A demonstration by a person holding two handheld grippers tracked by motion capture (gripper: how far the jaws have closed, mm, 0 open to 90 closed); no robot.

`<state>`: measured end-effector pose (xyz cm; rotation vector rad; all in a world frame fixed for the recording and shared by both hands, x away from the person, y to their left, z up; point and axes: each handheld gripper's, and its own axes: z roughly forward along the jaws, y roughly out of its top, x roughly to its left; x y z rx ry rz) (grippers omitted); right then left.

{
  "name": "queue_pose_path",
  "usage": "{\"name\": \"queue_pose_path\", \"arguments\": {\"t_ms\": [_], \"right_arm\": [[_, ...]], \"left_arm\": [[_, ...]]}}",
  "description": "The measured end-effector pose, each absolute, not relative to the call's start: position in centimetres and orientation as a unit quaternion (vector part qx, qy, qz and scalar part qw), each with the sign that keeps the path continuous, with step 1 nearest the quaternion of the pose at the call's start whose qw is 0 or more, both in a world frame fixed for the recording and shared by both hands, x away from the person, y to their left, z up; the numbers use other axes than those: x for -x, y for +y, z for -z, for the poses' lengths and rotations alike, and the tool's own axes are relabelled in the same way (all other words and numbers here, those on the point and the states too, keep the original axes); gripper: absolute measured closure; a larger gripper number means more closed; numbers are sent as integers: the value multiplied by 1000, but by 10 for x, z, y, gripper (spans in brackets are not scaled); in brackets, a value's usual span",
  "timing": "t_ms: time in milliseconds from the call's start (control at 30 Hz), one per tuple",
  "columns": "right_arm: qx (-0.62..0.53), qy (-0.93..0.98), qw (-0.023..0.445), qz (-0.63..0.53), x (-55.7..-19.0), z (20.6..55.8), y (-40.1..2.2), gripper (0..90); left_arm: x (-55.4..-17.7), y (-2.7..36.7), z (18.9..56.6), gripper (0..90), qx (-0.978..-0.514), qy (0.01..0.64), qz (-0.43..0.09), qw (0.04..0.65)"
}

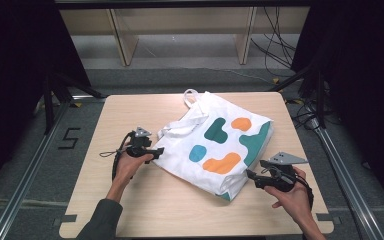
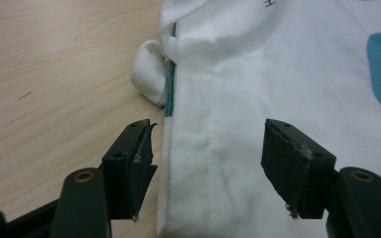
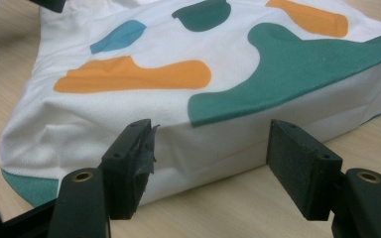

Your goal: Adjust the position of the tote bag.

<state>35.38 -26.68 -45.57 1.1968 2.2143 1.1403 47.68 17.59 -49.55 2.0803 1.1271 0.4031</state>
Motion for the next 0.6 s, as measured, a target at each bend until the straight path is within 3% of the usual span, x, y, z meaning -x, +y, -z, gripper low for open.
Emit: {"name": "queue_pose_path", "arguments": {"t_ms": [167, 267, 300, 433, 600], "right_arm": [[-423, 790, 183, -403, -353, 456, -270, 358], [-425, 786, 185, -408, -351, 456, -270, 360], [-425, 787, 184, -408, -351, 456, -271, 361], [-423, 786, 185, -412, -349, 455, -270, 368], [-419, 786, 179, -417, -346, 453, -267, 369]], "left_arm": [[-479, 174, 510, 502, -810, 446, -143, 354], [-476, 182, 503, 771, -792, 455, -147, 380], [-474, 182, 502, 802, -788, 453, -144, 390], [-463, 181, 505, 828, -807, 435, -138, 375], [-444, 183, 508, 852, -789, 447, -115, 404]]}}
